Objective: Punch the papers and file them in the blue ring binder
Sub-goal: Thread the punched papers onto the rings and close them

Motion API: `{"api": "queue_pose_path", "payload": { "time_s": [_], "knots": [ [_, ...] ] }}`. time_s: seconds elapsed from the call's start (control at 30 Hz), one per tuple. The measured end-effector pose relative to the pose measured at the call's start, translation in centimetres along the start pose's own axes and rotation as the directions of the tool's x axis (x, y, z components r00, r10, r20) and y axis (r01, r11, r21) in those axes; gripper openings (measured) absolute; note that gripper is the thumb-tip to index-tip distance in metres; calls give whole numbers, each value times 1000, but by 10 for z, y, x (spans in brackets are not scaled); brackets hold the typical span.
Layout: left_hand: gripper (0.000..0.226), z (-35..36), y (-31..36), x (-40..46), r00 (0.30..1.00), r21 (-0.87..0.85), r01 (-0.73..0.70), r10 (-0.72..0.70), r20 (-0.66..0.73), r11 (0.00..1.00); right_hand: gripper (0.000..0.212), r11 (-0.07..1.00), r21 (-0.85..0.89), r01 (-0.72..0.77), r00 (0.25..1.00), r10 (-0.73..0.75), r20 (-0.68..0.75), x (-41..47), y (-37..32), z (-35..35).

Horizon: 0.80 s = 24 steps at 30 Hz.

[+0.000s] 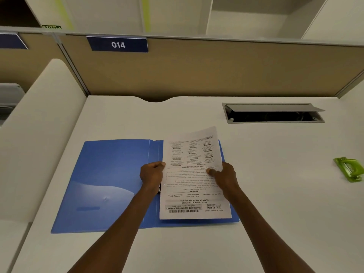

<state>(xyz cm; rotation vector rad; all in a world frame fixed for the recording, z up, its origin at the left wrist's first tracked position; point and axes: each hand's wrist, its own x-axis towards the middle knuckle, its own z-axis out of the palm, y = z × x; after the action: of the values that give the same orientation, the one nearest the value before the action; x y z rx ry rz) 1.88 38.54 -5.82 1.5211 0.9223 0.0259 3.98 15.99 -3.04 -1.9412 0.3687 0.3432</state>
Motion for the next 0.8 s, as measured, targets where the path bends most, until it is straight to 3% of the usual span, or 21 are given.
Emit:
{"api": "queue_pose_path", "payload": {
  "time_s": [0.17, 0.4, 0.8],
  "knots": [
    [17, -13, 0, 1, 986, 170, -55, 27, 163, 984, 33, 1000, -25, -7, 1000, 6, -13, 1, -1, -1],
    [21, -32, 5, 3, 918, 422, -218, 38, 395, 880, 34, 996, -81, 26, 999, -29, -38, -1, -1, 0],
    [23, -34, 15, 9, 848, 609, -355, -31, 530, 709, 34, 982, -174, 72, 995, -83, -56, -2, -4, -2]
  ]
}}
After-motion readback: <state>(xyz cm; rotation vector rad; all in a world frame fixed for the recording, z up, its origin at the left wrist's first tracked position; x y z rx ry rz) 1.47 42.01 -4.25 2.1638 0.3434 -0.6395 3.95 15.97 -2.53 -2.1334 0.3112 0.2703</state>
